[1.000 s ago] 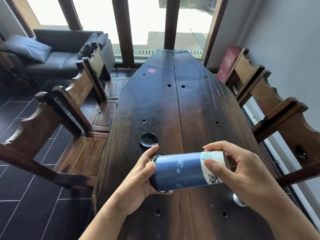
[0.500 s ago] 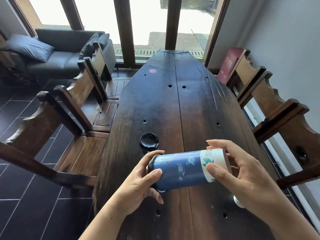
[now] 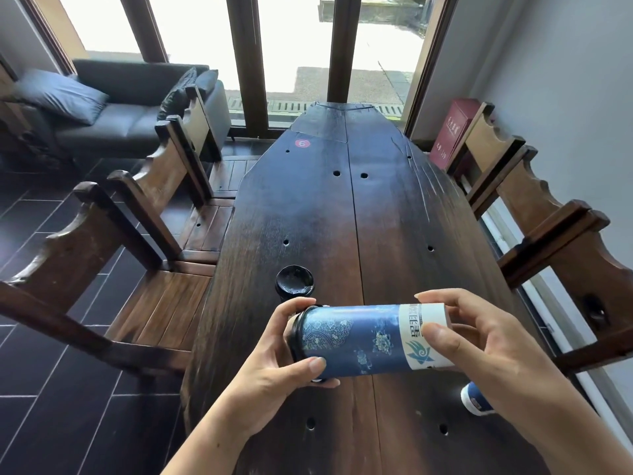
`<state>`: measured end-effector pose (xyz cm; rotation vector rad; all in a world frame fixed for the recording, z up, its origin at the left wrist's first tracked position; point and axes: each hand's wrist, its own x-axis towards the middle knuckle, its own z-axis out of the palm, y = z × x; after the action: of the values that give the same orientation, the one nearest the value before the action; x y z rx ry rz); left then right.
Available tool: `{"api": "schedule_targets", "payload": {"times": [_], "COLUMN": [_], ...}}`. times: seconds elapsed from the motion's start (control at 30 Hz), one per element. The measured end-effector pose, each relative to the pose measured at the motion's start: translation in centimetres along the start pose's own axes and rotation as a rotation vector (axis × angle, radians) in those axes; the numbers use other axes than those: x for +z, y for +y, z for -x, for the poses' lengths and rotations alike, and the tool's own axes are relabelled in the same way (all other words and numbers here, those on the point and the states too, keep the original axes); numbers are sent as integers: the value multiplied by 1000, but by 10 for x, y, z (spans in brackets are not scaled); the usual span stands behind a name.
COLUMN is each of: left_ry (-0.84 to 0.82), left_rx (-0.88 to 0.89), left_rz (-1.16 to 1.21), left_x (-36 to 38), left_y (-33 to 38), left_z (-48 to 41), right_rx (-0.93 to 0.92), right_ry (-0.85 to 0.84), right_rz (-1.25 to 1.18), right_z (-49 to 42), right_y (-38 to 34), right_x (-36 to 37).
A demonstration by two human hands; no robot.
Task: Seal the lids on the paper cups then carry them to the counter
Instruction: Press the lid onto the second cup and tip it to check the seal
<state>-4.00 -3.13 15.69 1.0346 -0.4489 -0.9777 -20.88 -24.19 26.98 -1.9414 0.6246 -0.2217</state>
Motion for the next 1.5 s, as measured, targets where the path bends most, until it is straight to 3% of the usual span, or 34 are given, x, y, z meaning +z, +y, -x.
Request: {"api": "schedule_targets", "payload": {"times": [0.3, 0.47, 1.2, 1.5], "left_ry": [23, 4, 68, 37], "left_rx": [-172, -220, -1, -34], "left_rz": [102, 15, -45, 44], "left_x": [4, 5, 6, 6], "left_y": [8, 11, 0, 1], "left_z": [-5, -9, -4, -4], "right_rx": [-98, -144, -54, -36], "right_ry": [-8, -53, -10, 0], "right_rz": [122, 122, 13, 51], "right_z": [7, 8, 2, 3], "right_y": [-3, -5, 3, 3], "right_x": [-1, 0, 1, 4]}}
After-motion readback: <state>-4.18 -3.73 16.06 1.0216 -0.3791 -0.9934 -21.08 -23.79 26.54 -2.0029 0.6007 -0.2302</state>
